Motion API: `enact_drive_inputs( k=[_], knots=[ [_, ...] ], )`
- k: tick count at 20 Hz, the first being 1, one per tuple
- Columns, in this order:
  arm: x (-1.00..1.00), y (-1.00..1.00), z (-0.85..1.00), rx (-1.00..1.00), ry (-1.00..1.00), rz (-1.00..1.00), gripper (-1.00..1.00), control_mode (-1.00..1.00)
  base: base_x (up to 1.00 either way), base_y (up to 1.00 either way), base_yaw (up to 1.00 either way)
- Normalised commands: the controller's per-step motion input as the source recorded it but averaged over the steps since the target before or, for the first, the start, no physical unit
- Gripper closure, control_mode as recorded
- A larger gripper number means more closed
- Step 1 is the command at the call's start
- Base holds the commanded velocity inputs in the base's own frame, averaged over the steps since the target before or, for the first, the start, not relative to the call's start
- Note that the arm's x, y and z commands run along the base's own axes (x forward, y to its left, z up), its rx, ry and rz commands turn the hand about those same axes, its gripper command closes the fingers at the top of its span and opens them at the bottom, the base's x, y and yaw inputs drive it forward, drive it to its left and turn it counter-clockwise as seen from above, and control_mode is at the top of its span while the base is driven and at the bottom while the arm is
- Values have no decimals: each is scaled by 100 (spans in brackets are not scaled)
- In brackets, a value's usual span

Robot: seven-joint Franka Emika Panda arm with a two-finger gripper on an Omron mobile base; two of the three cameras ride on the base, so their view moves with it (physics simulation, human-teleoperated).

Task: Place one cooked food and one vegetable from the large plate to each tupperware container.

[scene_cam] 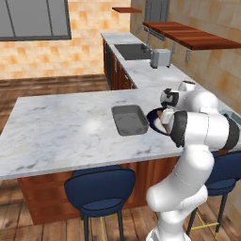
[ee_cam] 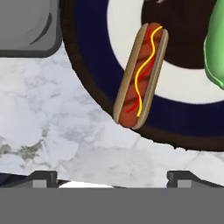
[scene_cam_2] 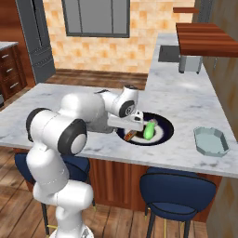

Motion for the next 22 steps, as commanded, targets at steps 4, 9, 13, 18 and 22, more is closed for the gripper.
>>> enact_drive_inputs(
  k=[4,9,13,18,22],
  knots=[
    [39,-6,-29,0,0,0,-100,-100,0,0,0],
    [48,-19,-42,1,0,2,-100,-100,0,0,0],
    [33,-2,-49,1,-1,0,-100,-100,0,0,0],
    [9,0,-38,0,-2,0,-100,-100,0,0,0],
    [3,2,-40,0,-5,0,100,-100,0,0,0]
  ],
)
